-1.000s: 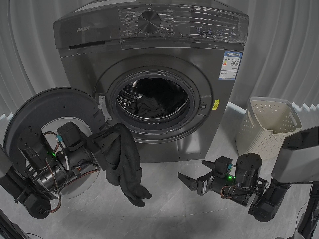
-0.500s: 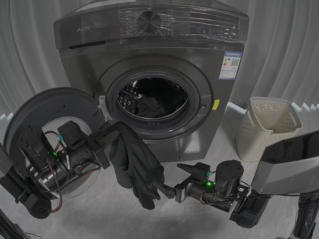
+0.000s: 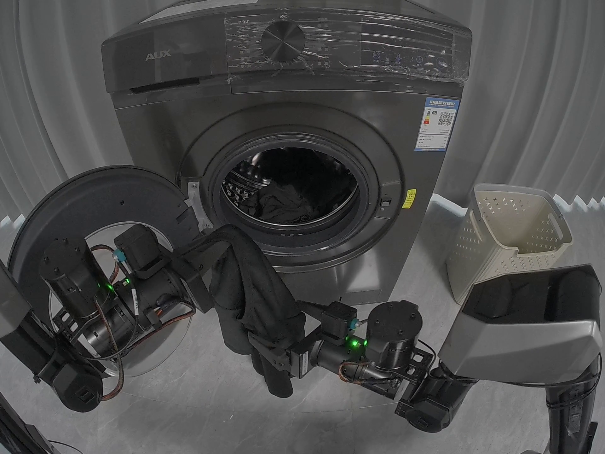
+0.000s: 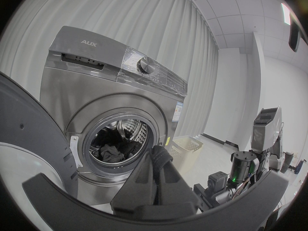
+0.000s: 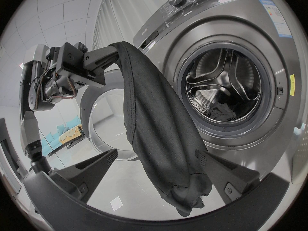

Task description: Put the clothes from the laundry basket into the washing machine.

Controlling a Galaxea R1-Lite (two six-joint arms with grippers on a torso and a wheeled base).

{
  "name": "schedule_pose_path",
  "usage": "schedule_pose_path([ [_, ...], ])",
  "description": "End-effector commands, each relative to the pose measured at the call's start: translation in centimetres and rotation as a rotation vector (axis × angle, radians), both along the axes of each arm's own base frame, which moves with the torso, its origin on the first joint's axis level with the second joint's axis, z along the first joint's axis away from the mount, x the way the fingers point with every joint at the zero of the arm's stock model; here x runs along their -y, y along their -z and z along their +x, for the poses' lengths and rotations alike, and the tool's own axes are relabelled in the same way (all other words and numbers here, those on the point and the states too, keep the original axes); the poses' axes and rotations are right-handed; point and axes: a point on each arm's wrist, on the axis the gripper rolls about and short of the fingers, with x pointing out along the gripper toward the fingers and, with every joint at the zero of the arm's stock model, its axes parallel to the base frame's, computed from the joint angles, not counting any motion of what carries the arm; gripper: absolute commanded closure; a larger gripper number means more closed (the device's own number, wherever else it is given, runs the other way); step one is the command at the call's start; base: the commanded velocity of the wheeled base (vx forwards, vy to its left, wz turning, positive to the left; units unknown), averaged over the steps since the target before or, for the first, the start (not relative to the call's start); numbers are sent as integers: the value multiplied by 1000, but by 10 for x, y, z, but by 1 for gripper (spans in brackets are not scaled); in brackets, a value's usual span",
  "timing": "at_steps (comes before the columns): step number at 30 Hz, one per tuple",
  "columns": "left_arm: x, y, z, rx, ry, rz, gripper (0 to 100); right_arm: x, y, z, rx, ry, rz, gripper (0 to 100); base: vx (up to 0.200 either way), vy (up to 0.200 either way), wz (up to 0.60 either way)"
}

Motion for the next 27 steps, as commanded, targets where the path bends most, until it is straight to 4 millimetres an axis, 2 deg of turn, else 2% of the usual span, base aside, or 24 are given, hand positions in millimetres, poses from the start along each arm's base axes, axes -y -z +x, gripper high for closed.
schedule_pose_path([
  [1,2,6,5,-18,-18,5,100,-9,7,10,-8,4,-8,0,0,0,0],
  [4,2,5,6,-15,-21,3,100,-14,6,17,-3,10,-3,0,0,0,0],
  [16,3,5,13,-13,-28,-6,100,-34,26,30,16,22,3,0,0,0,0],
  [19,3,5,14,-14,-31,-5,100,-34,33,36,18,64,-7,0,0,0,0],
  [20,3,6,14,-16,-32,-3,100,-34,34,37,25,76,-5,100,0,0,0],
  [27,2,7,15,-21,-35,-2,100,-30,24,42,52,105,14,100,0,0,0],
])
